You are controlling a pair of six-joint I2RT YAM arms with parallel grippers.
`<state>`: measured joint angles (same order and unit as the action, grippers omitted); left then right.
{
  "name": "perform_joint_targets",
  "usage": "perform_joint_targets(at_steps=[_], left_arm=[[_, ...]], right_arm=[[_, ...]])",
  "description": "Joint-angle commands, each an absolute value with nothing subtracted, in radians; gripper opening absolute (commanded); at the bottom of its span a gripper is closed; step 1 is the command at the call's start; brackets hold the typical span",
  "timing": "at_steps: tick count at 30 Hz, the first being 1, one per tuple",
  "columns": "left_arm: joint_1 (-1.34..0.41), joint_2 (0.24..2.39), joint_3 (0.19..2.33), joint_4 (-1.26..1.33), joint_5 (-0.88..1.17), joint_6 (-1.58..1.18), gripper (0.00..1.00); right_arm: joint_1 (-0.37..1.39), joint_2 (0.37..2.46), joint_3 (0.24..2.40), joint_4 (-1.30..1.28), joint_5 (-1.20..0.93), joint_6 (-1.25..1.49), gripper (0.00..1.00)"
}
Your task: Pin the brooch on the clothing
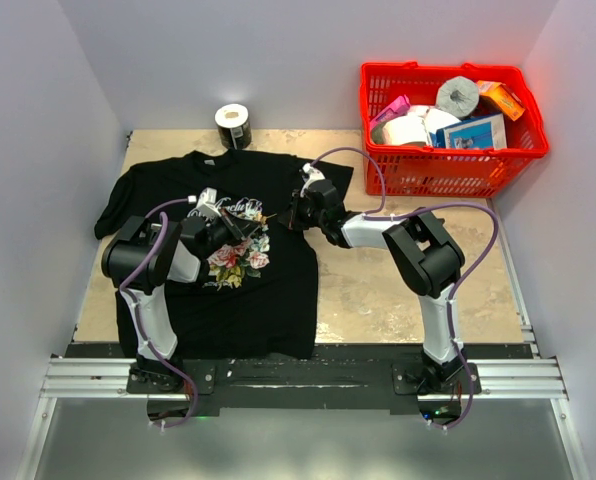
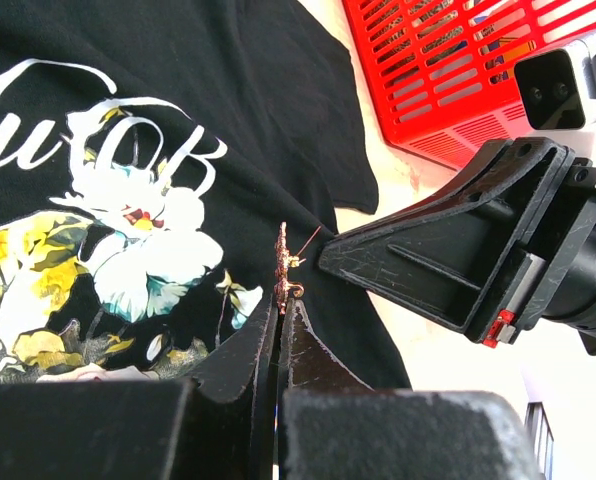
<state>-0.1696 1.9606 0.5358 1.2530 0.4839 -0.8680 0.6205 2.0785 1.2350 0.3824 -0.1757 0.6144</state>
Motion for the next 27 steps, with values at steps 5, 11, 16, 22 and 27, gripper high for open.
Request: perform_joint_targets(at_steps=[5, 11, 16, 22, 27], left_arm=[[-0.161, 1.917, 0.528, 1.292, 0.468, -0.821, 0.0], [-0.161, 1.911, 0.523, 1.285, 0.469, -0.815, 0.0], [-0.161, 1.91, 0.523, 1.284, 0.466, -0.815, 0.0], [-0.161, 1.91, 0.523, 1.278, 0.465, -0.81, 0.0], [-0.161, 1.922, 0.529, 1.29, 0.468, -0.819, 0.0]], right_arm=[[0.615, 2.057, 1.236, 0.43, -0.186, 0.626, 0.0], [0.614, 2.06, 1.239, 0.43, -0.187, 0.624, 0.0], [0.615, 2.06, 1.239, 0.433, -0.19, 0.626, 0.0], [0.615, 2.062, 1.238, 0.434, -0.19, 0.627, 0.0], [0.615, 2.071, 1.243, 0.436, -0.198, 0.627, 0.0]])
